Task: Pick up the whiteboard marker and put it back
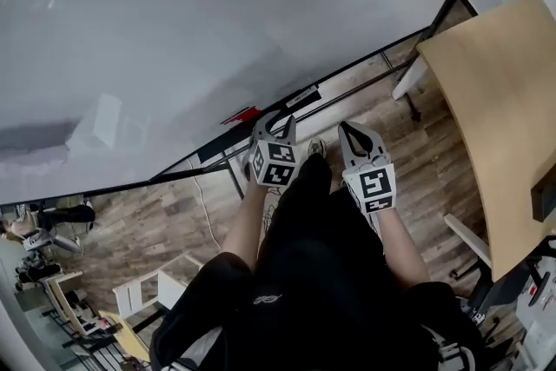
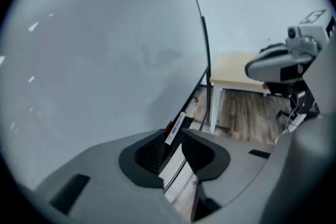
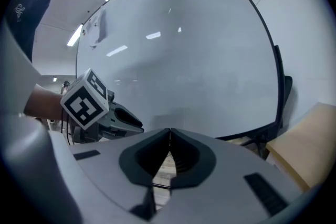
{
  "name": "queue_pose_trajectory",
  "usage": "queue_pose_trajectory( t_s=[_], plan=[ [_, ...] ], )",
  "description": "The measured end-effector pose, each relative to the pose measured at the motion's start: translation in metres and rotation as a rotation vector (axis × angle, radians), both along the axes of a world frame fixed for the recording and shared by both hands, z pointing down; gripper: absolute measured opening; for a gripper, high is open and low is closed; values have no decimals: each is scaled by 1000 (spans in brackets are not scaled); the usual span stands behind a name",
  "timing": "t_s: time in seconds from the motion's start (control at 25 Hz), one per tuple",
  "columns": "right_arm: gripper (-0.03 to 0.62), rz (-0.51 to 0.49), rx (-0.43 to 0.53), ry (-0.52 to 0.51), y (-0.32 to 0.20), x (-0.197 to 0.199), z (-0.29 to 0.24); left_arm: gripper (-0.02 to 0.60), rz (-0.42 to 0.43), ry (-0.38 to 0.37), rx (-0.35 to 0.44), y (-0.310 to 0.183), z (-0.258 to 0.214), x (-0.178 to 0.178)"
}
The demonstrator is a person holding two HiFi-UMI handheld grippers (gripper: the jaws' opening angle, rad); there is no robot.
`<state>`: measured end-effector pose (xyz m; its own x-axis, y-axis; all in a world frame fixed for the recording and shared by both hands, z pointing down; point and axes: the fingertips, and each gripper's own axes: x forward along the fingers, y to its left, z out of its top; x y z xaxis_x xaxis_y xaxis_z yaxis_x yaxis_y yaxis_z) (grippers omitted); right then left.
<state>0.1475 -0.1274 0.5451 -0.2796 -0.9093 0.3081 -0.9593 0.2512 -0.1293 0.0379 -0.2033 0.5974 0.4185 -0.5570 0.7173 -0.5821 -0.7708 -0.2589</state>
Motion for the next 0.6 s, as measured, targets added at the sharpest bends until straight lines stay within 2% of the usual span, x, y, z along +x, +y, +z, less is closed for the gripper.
queue_pose_trajectory(
  t_s=[0.08,0.16,0.44,0.6],
  plan=[
    [2,-40,13,-4,1,-14,-5,82,-76,100,6,13,-14,-10],
    [2,-74,30,-12,2,-30,-11,34,-129,174,26,27,-26,-23],
    [2,-170,91,-32,14,-83,-35,6,-304,357,136,61,-66,-70],
    [2,-169,142,-22,26,-102,-45,5,-345,457,169,84,-85,-93]
  ],
)
